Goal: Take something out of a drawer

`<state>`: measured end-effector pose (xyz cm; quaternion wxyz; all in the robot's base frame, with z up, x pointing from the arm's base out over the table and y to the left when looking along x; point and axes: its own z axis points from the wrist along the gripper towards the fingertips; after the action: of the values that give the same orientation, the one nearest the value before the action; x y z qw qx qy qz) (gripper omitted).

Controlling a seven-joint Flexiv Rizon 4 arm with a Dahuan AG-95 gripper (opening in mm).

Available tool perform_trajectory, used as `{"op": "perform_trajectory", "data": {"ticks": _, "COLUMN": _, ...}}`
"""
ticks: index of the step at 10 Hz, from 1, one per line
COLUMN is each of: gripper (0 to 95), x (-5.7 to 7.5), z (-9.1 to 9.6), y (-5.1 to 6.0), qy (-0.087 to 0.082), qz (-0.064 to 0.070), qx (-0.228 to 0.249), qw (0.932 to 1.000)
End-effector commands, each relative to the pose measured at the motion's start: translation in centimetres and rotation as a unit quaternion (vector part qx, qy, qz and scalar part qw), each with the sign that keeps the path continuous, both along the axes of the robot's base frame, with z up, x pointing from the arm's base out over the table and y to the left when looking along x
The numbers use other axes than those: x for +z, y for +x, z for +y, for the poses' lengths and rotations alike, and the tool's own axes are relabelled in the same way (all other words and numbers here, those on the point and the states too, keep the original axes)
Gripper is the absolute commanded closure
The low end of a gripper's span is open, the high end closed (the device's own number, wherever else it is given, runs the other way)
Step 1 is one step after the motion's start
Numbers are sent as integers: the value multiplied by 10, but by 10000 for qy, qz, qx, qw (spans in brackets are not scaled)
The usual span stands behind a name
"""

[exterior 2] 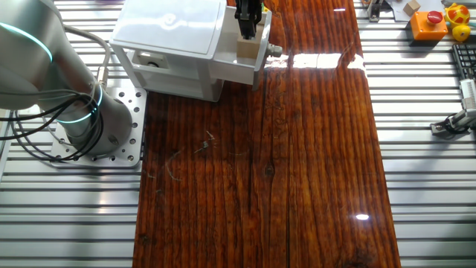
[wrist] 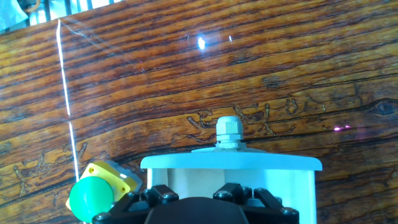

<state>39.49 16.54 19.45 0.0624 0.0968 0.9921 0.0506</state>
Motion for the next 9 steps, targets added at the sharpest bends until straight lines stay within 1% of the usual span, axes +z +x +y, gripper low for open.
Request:
{"op": "perform_trajectory", "data": {"ticks": 1, "gripper": 380, "x": 0, "z": 0, "y": 0, "qy": 1, "qz": 0, "qx": 0, "qw": 10000}}
{"op": "perform_trajectory", "data": {"ticks": 3, "gripper": 380, "x": 0, "z": 0, "y": 0, "qy": 1, "qz": 0, "qx": 0, "qw": 10000}}
{"op": "perform_trajectory", "data": {"ticks": 4, "gripper": 380, "x": -13, "z": 1, "y": -15, "qy": -242, "qz": -32, "qx": 88, "qw": 9997}}
{"op": "perform_trajectory", "data": {"ticks": 7, "gripper": 380, "x": -9, "z": -2, "y": -16, "qy": -253, "qz": -15, "qx": 143, "qw": 9996}}
{"op": "perform_trajectory", "data": {"ticks": 9, "gripper": 380, "x": -9, "z": -2, "y": -16, "qy": -251, "qz": -9, "qx": 145, "qw": 9996}}
